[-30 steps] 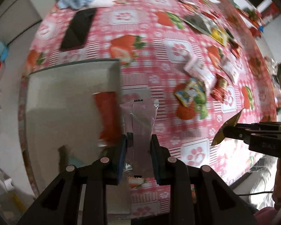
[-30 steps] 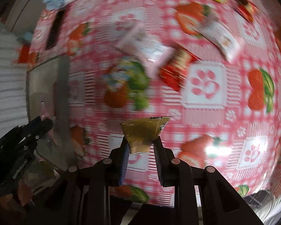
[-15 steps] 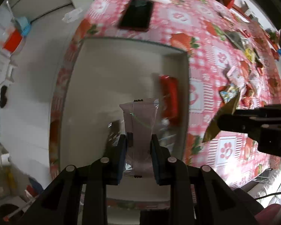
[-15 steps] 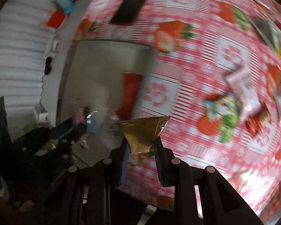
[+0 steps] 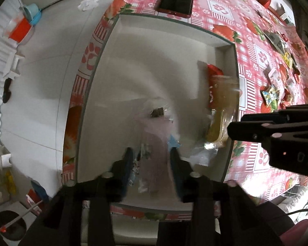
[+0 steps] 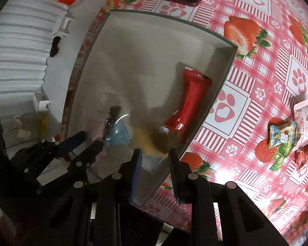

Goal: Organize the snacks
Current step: 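Carry the yellow and pink bars into the white tray and open both grippers, then move the left gripper to the Hello Kitty candy and close on it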

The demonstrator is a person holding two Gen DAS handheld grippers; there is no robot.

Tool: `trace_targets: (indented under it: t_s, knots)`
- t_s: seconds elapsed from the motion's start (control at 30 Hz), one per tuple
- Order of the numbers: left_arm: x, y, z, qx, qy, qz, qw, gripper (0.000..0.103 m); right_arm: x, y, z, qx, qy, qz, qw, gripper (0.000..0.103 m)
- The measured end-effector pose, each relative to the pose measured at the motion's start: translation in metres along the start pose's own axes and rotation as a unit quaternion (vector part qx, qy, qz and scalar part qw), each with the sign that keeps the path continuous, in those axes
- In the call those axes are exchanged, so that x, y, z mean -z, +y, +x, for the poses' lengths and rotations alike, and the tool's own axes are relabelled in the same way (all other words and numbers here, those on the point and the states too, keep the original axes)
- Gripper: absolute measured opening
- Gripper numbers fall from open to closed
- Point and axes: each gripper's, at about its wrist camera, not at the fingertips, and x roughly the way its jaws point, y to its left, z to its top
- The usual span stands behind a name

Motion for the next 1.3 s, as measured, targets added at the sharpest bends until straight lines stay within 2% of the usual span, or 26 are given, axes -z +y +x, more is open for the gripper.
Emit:
trace_targets:
  t_s: [0.03,0.07,0.1,0.13,0.2,0.43,0.47,0.5,0.67,0.97,1.13,1.3]
  knots:
    - [0.000,0.000,0.000,0.002,0.000,0.000,1.0000,0.055,0.000,-0.001,0.001,0.002,0.001,0.002,1.000,0.031]
    - [0.000,0.000,0.000,0.000,0.001,0.001,1.0000,0.060,0.000,-0.001,0.001,0.003,0.002,0.003,1.000,0.049]
    - [0.000,-0.001,0.000,-0.001,0.000,0.002,1.0000,0.064,-0.001,-0.001,0.002,0.005,0.000,0.006,1.000,0.071]
    - [-0.001,-0.001,-0.001,-0.002,-0.001,0.003,1.0000,0.065,0.000,-0.002,0.001,0.005,-0.004,0.007,1.000,0.076]
    - [-0.002,-0.004,-0.001,-0.005,-0.001,0.007,1.0000,0.070,0.004,-0.008,-0.005,0.005,-0.008,0.009,1.000,0.076]
    - [-0.010,-0.023,-0.005,-0.008,-0.004,0.028,0.9996,0.074,0.016,-0.035,-0.007,0.009,-0.006,0.047,0.999,0.077]
    - [-0.011,-0.026,-0.005,-0.007,-0.004,0.030,0.9995,0.074,0.017,-0.038,-0.009,0.010,-0.005,0.054,0.998,0.092]
    - [-0.013,-0.030,-0.006,-0.005,-0.004,0.033,0.9994,0.075,0.020,-0.046,-0.008,0.015,-0.004,0.066,0.998,0.103]
    - [-0.017,-0.050,-0.007,-0.001,-0.002,0.059,0.9983,0.075,0.035,-0.089,-0.013,0.020,-0.003,0.134,0.991,0.103]
    - [-0.031,-0.113,-0.014,0.018,-0.010,0.128,0.9916,0.075,0.088,-0.180,-0.015,0.014,0.003,0.262,0.965,0.103]
    - [-0.039,-0.158,-0.011,0.030,-0.008,0.167,0.9855,0.075,0.123,-0.220,-0.013,0.010,0.010,0.318,0.948,0.103]
    - [-0.052,-0.208,0.002,0.020,-0.012,0.220,0.9753,0.076,0.151,-0.246,-0.011,0.001,0.012,0.348,0.938,0.103]
